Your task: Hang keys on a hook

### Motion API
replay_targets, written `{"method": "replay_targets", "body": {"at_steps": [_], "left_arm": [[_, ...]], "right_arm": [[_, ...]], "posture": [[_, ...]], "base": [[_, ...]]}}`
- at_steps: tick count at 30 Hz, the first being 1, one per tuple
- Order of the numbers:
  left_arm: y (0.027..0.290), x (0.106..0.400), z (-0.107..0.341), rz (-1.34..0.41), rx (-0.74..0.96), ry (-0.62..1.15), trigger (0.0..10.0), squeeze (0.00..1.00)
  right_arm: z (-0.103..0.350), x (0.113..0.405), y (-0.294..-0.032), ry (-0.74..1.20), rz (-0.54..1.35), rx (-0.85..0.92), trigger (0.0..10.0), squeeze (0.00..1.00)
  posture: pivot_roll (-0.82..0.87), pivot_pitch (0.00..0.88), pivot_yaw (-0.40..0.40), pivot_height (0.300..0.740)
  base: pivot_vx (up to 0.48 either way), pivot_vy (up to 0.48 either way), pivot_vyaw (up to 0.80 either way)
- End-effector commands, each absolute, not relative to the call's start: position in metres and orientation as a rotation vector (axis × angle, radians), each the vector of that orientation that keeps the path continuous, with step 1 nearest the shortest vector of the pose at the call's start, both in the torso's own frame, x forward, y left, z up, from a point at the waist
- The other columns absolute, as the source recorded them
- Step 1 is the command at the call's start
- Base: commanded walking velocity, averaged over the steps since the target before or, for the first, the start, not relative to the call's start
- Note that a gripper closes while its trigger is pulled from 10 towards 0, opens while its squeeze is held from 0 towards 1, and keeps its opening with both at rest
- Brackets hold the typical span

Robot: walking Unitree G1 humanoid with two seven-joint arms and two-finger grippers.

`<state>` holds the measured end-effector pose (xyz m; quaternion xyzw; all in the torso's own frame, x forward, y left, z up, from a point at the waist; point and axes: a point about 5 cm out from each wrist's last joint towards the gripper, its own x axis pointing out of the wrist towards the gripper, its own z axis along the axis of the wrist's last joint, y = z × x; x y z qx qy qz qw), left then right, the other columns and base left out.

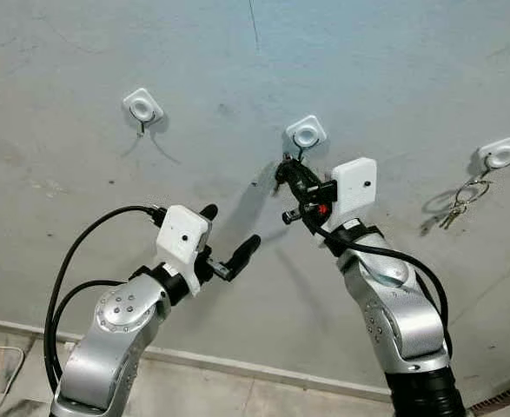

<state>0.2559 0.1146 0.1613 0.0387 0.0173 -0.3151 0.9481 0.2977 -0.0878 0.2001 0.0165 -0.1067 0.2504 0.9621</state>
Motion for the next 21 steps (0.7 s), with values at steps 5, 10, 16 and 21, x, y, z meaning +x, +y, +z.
{"method": "replay_targets", "body": {"at_steps": [5,10,16,21], "left_arm": [[0.111,0.255,0.168,-0.669,0.082,0.024,10.0,0.00],[0.109,0.255,0.167,-0.683,0.079,0.031,10.0,0.00],[0.106,0.258,0.167,-0.697,0.080,0.030,10.0,0.00],[0.105,0.259,0.168,-0.699,0.081,0.024,10.0,0.00]], "right_arm": [[0.204,0.289,-0.097,-0.252,0.528,0.032,10.0,0.00],[0.207,0.274,-0.094,-0.258,0.620,0.048,10.0,0.00],[0.203,0.265,-0.085,-0.220,0.752,0.042,10.0,0.00],[0.204,0.263,-0.081,-0.217,0.784,0.050,10.0,0.00]], "posture": [[0.21,0.000,-0.038,0.740],[0.20,0.000,-0.030,0.740],[0.20,0.000,-0.025,0.740],[0.20,0.000,-0.025,0.740]], "base": [[0.000,0.000,0.00],[0.000,0.000,0.00],[0.000,0.000,0.00],[0.000,0.000,0.00]]}}
